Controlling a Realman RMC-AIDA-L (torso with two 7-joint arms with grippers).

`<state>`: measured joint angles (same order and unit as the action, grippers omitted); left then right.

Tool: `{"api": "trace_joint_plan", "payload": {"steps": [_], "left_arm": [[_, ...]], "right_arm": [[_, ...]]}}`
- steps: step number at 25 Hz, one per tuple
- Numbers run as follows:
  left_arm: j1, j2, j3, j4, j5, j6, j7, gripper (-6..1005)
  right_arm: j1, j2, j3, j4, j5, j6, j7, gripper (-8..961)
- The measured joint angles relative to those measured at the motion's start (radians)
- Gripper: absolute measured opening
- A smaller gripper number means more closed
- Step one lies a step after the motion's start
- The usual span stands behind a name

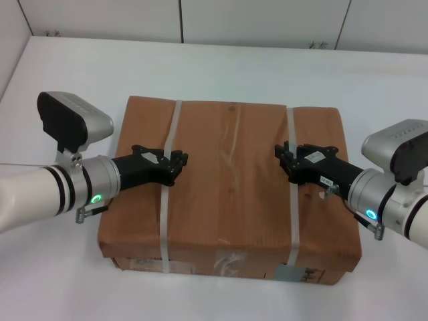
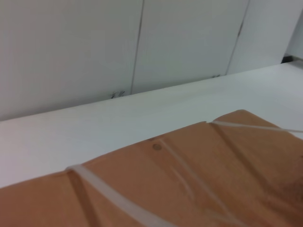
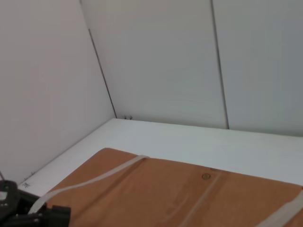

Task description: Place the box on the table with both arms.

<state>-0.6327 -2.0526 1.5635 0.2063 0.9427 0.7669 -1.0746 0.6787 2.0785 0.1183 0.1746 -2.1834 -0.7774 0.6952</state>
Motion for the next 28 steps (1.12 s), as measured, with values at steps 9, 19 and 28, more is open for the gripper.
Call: {"api": "trace_joint_plan", "payload": {"steps": [9,19,28], "left_arm": [[0.013,-0.004,0.01,-0.001,-0.002,-0.021,0.072,227],[0.022,-0.005,0.03,0.001,-0.011,-0.027,0.098,542],[0.035,0.002,0.025,0.014,-0.053,0.015,0.099,833]], "right_arm": [[-0.014,0.0,0.006,-0.006,0.002,0.003,0.004,390],[-0.044,0.0,0.037,-0.01,0.003,-0.011,0.0,797],[-0.065,0.0,0.072,-0.028,0.002,-0.033,0.0,881]]}}
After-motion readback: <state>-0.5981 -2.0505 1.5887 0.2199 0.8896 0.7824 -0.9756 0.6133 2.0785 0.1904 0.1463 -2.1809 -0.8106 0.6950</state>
